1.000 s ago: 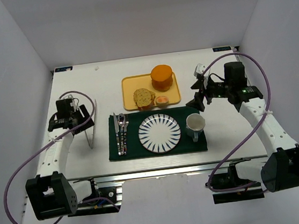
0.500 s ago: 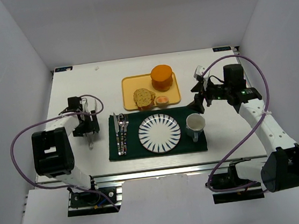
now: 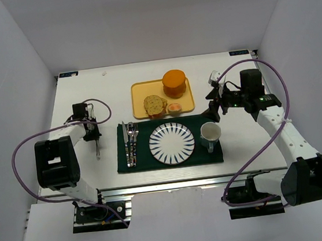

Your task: Place the bread

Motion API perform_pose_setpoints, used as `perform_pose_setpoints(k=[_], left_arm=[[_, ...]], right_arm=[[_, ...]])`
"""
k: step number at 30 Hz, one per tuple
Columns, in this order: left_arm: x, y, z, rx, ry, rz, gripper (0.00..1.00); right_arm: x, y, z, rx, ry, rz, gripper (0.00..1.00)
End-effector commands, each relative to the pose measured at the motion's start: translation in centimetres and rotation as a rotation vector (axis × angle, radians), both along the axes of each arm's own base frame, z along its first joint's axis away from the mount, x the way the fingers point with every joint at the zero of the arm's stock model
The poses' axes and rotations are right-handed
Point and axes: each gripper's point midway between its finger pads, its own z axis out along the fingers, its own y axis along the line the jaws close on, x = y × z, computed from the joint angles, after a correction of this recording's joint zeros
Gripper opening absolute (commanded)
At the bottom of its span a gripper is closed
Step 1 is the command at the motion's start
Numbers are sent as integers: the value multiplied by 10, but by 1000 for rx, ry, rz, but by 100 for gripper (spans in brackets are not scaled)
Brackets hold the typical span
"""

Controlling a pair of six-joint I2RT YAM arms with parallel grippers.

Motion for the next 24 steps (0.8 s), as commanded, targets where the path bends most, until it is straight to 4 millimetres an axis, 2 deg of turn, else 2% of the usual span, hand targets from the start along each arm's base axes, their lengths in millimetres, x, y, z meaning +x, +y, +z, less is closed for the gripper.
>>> perform_pose_setpoints(k=[1, 2, 3, 5, 6, 7, 8, 9, 10, 12, 15, 18, 24], left_arm=[[6, -13, 24, -72, -82, -10, 8], [11, -19, 36, -101, -115, -20, 8], [15, -34, 57, -178, -174, -47, 8], [22, -53, 86, -273, -257, -87, 12], [21, -72, 107, -357, -301, -113, 17], [22, -83, 120, -404, -329, -131, 19], [17, -106, 134, -498, -340, -171, 24], [15, -115, 137, -538, -337, -185, 24], [10, -135, 141, -578, -326, -234, 28], [3, -162, 146, -638, -290, -278, 31], [-4, -188, 147, -704, -251, -318, 36], [-1, -199, 151, -718, -260, -326, 41], [4, -212, 149, -713, -234, -352, 45]], right_arm=[[5, 0, 9, -5, -36, -2, 89], [5, 0, 9, -7, -34, -3, 89], [5, -1, 9, -9, -37, -5, 89], [5, -2, 8, -11, -35, -9, 89], [5, -1, 8, -10, -35, -6, 89], [5, -1, 8, -8, -35, -7, 89], [5, -1, 7, -5, -30, -6, 89], [5, -1, 7, -5, -31, -6, 89], [5, 0, 8, -1, -30, -5, 89], [5, 0, 9, 3, -33, -2, 89], [5, 1, 10, 6, -36, 0, 89], [4, 0, 10, 4, -38, -6, 89], [1, 0, 9, 12, -34, -2, 89]])
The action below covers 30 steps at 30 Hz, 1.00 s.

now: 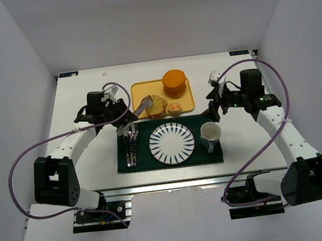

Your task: Place the bread

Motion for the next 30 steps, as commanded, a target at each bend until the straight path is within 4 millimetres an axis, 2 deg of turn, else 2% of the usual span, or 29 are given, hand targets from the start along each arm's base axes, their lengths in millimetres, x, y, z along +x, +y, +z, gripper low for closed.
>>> perform_pose_setpoints(k=[1, 8, 14, 16, 21, 30], left_arm=[[9, -12, 25, -43, -54, -28, 45], [8, -17, 22, -20, -45, -35, 46], [14, -6, 40, 25, -113, 22, 46], [16, 3, 40, 61, -121, 57, 47], [15, 10, 27, 107, -107, 75, 48], [17, 5, 2, 112, -55, 37, 48]], right_arm=[[-1, 2, 11, 24, -35, 12, 89], [-3, 2, 8, 24, -28, 13, 89], [-3, 3, 7, 23, -26, 15, 89], [-3, 3, 7, 25, -26, 18, 90], [-4, 2, 6, 24, -25, 16, 89], [-4, 1, 5, 22, -23, 12, 89]])
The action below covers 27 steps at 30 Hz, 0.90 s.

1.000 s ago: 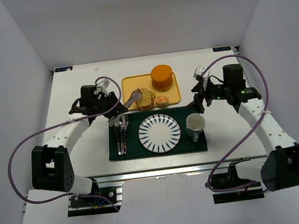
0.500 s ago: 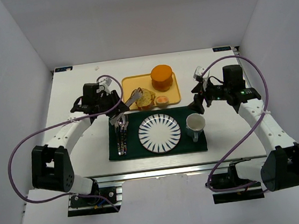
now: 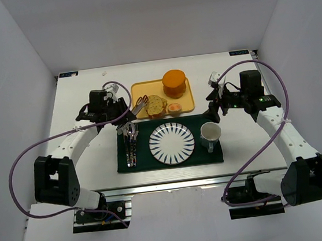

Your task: Place the bread

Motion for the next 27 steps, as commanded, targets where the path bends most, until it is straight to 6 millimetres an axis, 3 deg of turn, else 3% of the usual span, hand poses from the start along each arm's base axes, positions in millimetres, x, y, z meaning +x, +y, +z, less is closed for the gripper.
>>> perform_pose_setpoints(k=[1, 9, 16, 23, 27], left_arm=[[7, -5, 5, -8, -32, -26, 48], [6, -10, -9, -13, 7, -60, 47], [0, -20, -1, -77, -2, -92, 29], [-15, -23, 19, -128, -25, -113, 8], [-28, -23, 51, -160, -94, -119, 1]], right_arm=[[-2, 2, 10, 22, -37, 12, 90], [-2, 1, 10, 21, -40, 9, 89], [-1, 0, 9, 18, -39, 4, 89], [-3, 0, 13, 17, -52, 8, 89], [-4, 0, 13, 18, -52, 11, 89]])
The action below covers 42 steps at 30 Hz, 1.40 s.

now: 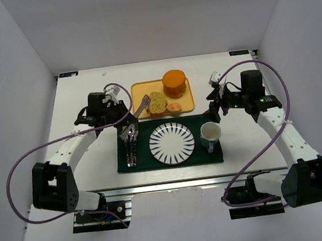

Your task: Place the bread

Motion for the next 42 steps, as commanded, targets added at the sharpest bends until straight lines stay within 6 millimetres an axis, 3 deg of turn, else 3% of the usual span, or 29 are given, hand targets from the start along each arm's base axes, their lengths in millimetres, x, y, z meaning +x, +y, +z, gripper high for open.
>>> perform_pose_setpoints(k=[1, 7, 8, 10, 15, 19, 20, 23, 25, 27, 37, 42], left_arm=[[-12, -7, 54, -78, -127, -36, 1], [-58, -6, 65, -108, -88, -97, 0], [-68, -5, 55, -114, -57, -98, 0], [-87, -8, 56, -150, -43, -120, 0], [-127, -17, 25, -173, 52, -163, 0], [-138, -29, 9, -184, 84, -172, 3], [-138, -32, 4, -176, 97, -173, 5], [-137, -38, 0, -151, 94, -180, 22], [-134, -39, -2, -133, 94, -178, 39], [-130, -37, 2, -113, 77, -171, 45], [-104, -23, 19, -11, -12, -72, 49], [-63, -8, 33, 11, -78, 66, 46]], right_arm=[[-2, 0, 10, 16, -39, 11, 89], [-1, 2, 15, 24, -49, 18, 89], [-1, 2, 15, 24, -49, 18, 90], [-1, 2, 15, 24, -50, 20, 89], [0, 3, 16, 25, -48, 22, 89], [2, 4, 19, 33, -57, 28, 89], [2, 4, 20, 35, -56, 28, 89], [1, 4, 20, 31, -54, 28, 89], [2, 3, 19, 27, -56, 26, 89], [1, 3, 19, 24, -57, 24, 89], [-2, 3, 15, 26, -44, 29, 89], [-3, 4, 14, 31, -44, 35, 89]])
